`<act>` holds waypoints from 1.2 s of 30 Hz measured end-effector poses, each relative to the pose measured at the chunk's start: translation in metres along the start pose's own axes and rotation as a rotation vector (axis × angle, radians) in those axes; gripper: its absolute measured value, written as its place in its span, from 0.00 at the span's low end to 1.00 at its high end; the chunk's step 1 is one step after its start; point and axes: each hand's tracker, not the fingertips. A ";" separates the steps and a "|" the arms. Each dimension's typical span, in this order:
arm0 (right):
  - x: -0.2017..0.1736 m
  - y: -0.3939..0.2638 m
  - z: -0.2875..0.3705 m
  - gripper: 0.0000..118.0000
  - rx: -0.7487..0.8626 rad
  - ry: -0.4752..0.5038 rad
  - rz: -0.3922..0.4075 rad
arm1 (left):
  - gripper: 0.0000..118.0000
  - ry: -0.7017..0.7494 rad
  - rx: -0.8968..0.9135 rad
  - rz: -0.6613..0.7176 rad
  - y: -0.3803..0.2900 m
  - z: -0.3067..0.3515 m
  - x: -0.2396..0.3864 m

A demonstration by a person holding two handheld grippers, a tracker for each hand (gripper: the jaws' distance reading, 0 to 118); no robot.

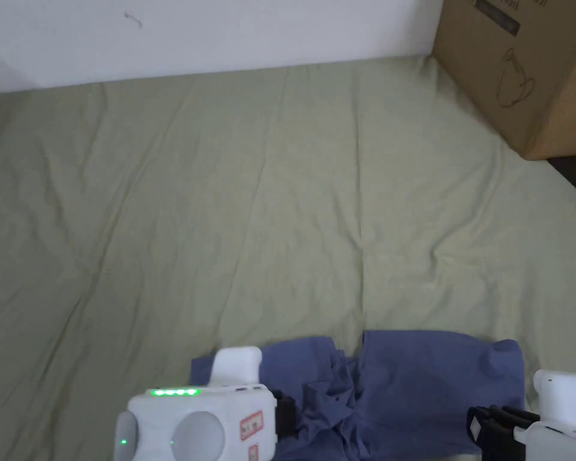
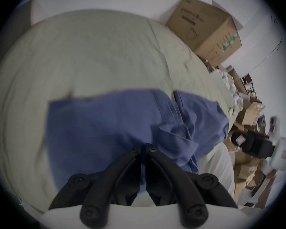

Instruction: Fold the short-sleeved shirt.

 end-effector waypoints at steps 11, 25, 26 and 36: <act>-0.006 -0.002 -0.003 0.02 -0.029 -0.016 0.029 | 0.04 -0.130 -0.002 -0.036 -0.006 0.000 0.024; -0.025 0.005 -0.001 0.02 -0.034 -0.019 0.078 | 0.32 -0.312 0.111 0.139 -0.011 0.069 -0.047; -0.027 0.005 -0.002 0.02 -0.035 -0.018 0.084 | 0.44 -0.311 0.131 0.179 -0.013 0.077 -0.062; -0.052 0.005 -0.014 0.02 -0.079 0.001 0.147 | 0.60 -0.316 0.229 0.590 -0.049 0.076 -0.172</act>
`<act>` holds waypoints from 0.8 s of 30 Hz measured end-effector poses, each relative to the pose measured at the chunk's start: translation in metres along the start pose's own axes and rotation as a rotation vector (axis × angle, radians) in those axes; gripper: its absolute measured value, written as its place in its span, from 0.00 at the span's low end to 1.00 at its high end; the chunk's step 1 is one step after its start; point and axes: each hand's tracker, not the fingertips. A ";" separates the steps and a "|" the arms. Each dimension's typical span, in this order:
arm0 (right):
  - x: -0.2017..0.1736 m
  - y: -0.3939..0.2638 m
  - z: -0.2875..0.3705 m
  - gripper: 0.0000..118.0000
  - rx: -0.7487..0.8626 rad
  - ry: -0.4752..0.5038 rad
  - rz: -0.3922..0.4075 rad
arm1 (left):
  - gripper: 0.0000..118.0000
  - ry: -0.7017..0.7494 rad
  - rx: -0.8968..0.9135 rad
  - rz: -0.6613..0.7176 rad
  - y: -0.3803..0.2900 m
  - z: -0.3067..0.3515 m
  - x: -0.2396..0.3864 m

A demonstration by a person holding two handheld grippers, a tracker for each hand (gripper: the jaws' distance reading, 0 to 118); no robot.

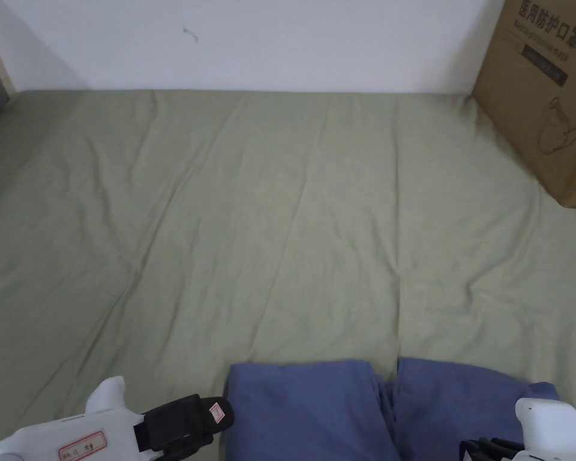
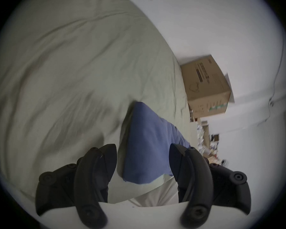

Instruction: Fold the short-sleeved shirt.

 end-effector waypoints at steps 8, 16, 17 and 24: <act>-0.011 0.008 -0.001 0.02 -0.006 -0.010 0.044 | 0.56 -0.129 -0.138 0.123 -0.016 -0.067 -0.017; -0.017 0.011 -0.004 0.02 -0.024 -0.034 0.064 | 0.15 -0.169 -0.145 0.200 -0.013 -0.063 -0.033; -0.017 0.011 -0.004 0.02 -0.028 -0.033 0.068 | 0.15 -0.177 -0.151 0.201 -0.011 -0.062 -0.033; -0.019 0.014 0.001 0.02 -0.023 -0.043 0.080 | 0.11 -0.196 -0.100 0.215 0.003 -0.024 -0.047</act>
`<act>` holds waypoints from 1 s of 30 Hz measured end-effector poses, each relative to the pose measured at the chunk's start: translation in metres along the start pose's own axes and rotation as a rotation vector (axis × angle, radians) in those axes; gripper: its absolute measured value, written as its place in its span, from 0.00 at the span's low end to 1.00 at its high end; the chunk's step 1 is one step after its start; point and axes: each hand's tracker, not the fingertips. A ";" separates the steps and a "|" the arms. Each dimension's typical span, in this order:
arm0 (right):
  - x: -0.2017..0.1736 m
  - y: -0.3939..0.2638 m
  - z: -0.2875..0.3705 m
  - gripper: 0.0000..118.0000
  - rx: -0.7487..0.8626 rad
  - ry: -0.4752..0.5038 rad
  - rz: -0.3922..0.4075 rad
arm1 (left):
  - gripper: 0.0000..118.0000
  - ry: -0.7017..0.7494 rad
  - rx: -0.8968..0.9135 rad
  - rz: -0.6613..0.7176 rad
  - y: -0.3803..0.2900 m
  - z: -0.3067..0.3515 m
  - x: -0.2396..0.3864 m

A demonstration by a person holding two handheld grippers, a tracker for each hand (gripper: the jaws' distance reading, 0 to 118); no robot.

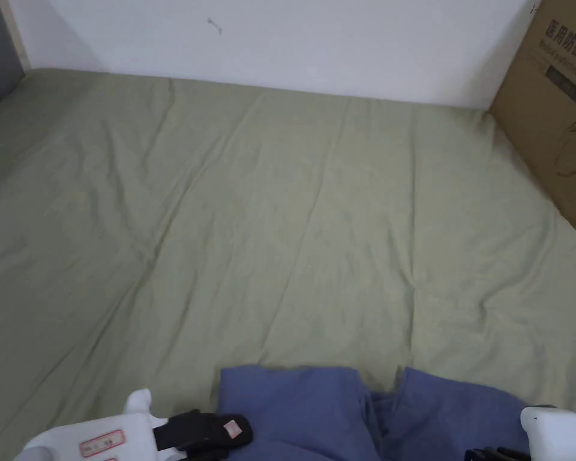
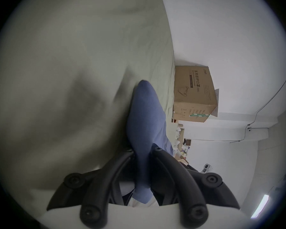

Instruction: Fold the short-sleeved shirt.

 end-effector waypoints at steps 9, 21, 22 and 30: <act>0.001 -0.002 -0.003 0.02 0.008 0.021 -0.015 | 0.11 0.204 0.198 -0.085 0.034 0.105 0.004; 0.030 -0.016 -0.001 0.02 0.015 0.032 -0.088 | 0.11 0.217 0.169 -0.377 -0.009 0.065 0.133; 0.035 -0.017 0.000 0.02 0.020 0.028 -0.102 | 0.11 0.219 0.151 -0.409 -0.013 0.056 0.147; 0.077 -0.032 0.008 0.02 0.052 0.000 -0.212 | 0.11 0.180 -0.173 -0.635 -0.067 -0.078 0.212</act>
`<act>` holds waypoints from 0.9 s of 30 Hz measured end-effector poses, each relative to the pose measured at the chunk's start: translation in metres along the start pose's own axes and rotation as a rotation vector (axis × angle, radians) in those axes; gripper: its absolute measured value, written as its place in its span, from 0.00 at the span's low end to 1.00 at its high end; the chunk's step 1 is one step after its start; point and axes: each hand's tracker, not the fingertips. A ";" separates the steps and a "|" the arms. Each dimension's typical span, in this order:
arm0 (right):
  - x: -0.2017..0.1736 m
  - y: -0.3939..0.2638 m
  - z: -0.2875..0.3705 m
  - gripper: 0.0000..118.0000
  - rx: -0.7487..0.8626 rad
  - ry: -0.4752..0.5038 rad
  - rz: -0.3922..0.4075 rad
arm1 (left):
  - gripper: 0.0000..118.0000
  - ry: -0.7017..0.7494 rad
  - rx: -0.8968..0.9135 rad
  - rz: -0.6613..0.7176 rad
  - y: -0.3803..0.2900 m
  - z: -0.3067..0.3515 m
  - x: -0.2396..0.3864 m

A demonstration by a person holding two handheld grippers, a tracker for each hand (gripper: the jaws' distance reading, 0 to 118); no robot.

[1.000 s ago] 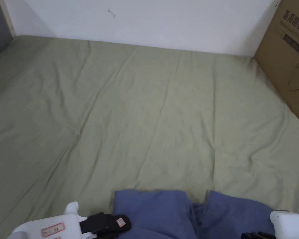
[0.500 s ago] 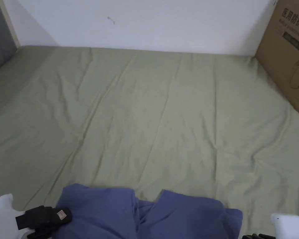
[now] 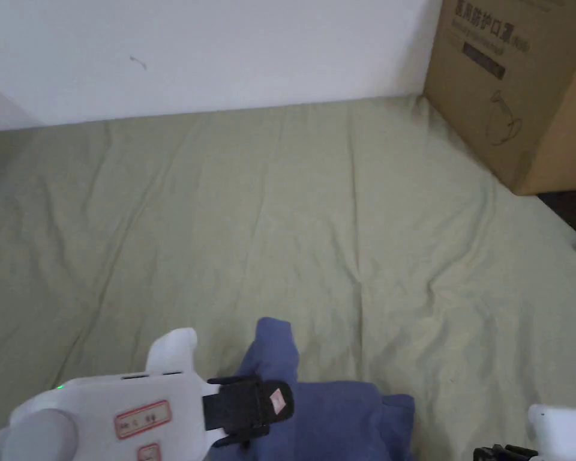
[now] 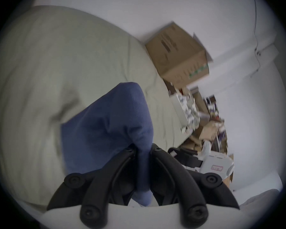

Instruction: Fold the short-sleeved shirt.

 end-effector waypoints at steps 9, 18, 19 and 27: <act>0.036 -0.012 0.001 0.02 -0.014 -0.024 -0.103 | 0.96 -0.058 -0.326 -0.020 -0.018 -0.134 0.020; 0.041 -0.011 -0.004 0.02 -0.023 -0.034 -0.109 | 0.69 0.075 -0.075 0.020 0.002 -0.054 -0.001; 0.040 -0.010 -0.004 0.02 -0.021 -0.033 -0.108 | 0.40 0.115 -0.049 0.027 0.003 -0.048 -0.006; 0.033 -0.010 -0.006 0.02 -0.024 -0.007 -0.091 | 0.07 0.135 -0.154 0.055 -0.018 -0.076 -0.029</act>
